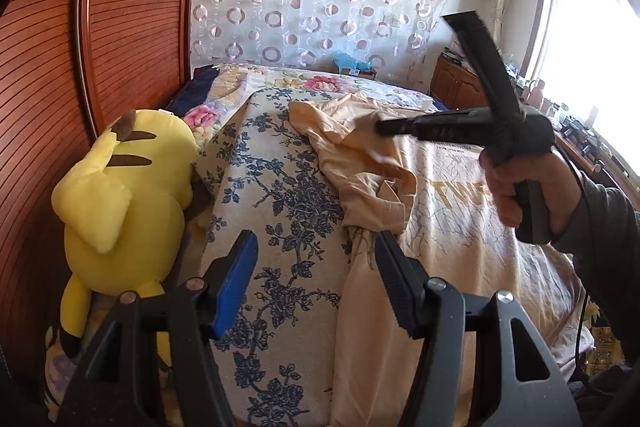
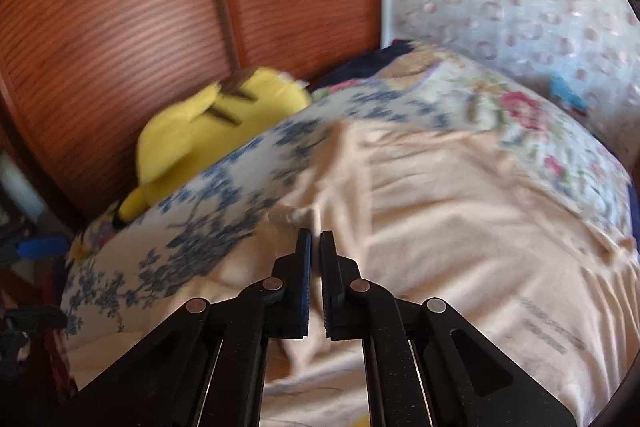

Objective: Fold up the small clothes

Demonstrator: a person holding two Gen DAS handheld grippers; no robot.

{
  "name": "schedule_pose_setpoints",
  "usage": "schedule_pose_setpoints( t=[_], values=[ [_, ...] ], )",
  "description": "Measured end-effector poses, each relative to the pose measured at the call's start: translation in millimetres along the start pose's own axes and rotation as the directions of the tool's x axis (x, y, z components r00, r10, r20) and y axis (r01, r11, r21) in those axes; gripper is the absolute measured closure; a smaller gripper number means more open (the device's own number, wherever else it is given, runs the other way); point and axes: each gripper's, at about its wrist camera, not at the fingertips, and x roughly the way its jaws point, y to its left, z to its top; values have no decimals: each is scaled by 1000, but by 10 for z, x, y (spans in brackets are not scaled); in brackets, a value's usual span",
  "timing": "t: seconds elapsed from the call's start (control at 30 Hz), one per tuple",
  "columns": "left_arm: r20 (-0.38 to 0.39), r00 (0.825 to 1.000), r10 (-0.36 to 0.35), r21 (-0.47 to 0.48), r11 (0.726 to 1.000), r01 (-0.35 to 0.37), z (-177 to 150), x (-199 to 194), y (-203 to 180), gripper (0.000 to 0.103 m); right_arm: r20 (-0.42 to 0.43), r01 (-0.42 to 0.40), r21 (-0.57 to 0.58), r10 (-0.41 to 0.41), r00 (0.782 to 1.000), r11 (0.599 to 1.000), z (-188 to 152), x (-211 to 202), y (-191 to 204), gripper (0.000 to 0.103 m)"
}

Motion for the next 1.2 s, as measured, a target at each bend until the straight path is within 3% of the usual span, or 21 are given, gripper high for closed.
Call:
schedule_pose_setpoints(
  t=[0.13,0.2,0.23,0.27,0.43,0.67,1.13,1.2],
  values=[
    [1,1000,-6,12,1000,6,-5,7,-63,43,25,124,98,-127,992,987,-65,-190,-295,102],
    [0,1000,-8,15,1000,8,-1,12,-88,43,17,205,159,-211,977,966,-112,-264,-459,91],
    [-1,1000,-10,16,1000,10,1,18,-97,43,7,236,180,-242,970,955,-123,-291,-516,79],
    [-3,1000,-10,18,1000,10,1,28,-111,43,6,253,202,-259,966,946,-146,-328,-574,77],
    [-13,1000,-3,23,1000,3,1,76,-135,43,34,204,202,-215,976,958,-146,-429,-581,69],
    [-17,1000,6,26,1000,-6,-20,78,-134,43,0,67,137,-67,998,988,-196,-261,-111,68],
    [-19,1000,9,22,1000,-8,-49,76,-97,43,-72,53,101,-46,996,994,-291,-8,200,66],
    [-18,1000,9,26,1000,-8,-53,77,-94,43,-86,45,95,-37,996,994,-313,26,195,81]
  ],
)
